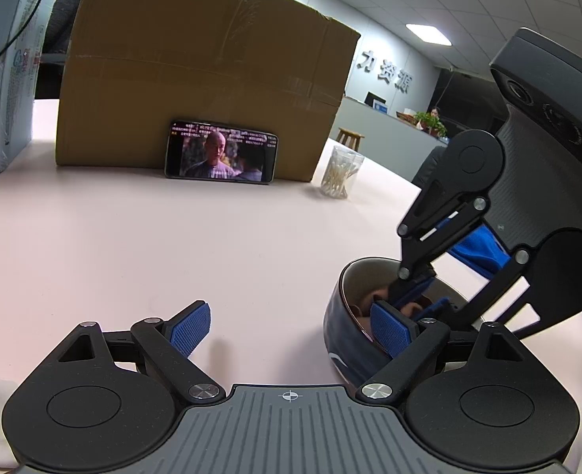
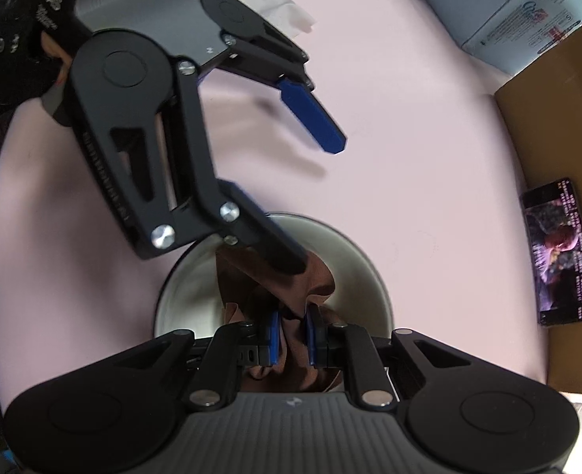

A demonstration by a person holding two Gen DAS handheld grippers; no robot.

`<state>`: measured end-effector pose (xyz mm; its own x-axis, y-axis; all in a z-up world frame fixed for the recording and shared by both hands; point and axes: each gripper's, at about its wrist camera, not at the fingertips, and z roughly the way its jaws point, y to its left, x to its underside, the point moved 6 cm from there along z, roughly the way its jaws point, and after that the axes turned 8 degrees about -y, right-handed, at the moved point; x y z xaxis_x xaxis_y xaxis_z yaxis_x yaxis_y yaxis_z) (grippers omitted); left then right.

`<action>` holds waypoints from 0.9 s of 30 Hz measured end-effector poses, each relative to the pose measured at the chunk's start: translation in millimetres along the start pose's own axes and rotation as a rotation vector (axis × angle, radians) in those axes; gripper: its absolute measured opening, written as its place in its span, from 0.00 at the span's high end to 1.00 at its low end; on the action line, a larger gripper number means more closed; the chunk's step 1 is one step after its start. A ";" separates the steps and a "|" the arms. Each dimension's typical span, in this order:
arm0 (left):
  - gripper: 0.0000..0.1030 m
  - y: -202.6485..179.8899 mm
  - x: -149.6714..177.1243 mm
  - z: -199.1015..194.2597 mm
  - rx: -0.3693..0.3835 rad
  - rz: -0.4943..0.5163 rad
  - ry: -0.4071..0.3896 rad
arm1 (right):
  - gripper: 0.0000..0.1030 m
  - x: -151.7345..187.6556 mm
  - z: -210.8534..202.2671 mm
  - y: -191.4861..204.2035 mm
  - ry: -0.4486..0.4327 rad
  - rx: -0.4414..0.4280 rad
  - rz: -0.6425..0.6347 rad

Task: Clean bowl
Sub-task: 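Rub the brown cloth around the bowl wall with the right gripper while the left gripper holds the rim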

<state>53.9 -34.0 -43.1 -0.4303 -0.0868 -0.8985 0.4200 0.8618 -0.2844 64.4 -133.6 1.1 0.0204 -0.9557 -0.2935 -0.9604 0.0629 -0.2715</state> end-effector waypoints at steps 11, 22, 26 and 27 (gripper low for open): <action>0.12 -0.3 0.6 0.2 -0.001 0.002 -0.001 | 0.85 4.4 0.4 -1.1 0.033 -0.008 0.008; 0.12 0.0 0.5 0.0 -0.001 0.001 0.000 | 0.85 -0.4 -1.2 -4.6 -0.004 -0.015 0.010; 0.12 -0.9 0.8 -0.4 -0.001 0.002 -0.001 | 0.85 2.4 -0.8 -8.4 0.012 0.015 0.013; 0.12 -1.1 0.8 -0.5 -0.001 0.002 -0.001 | 0.85 4.5 -2.1 -7.4 0.017 0.020 0.014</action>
<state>52.7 -34.8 -43.4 -0.4287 -0.0854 -0.8994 0.4200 0.8626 -0.2821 71.0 -138.9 3.7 0.0020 -0.9595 -0.2817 -0.9549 0.0818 -0.2853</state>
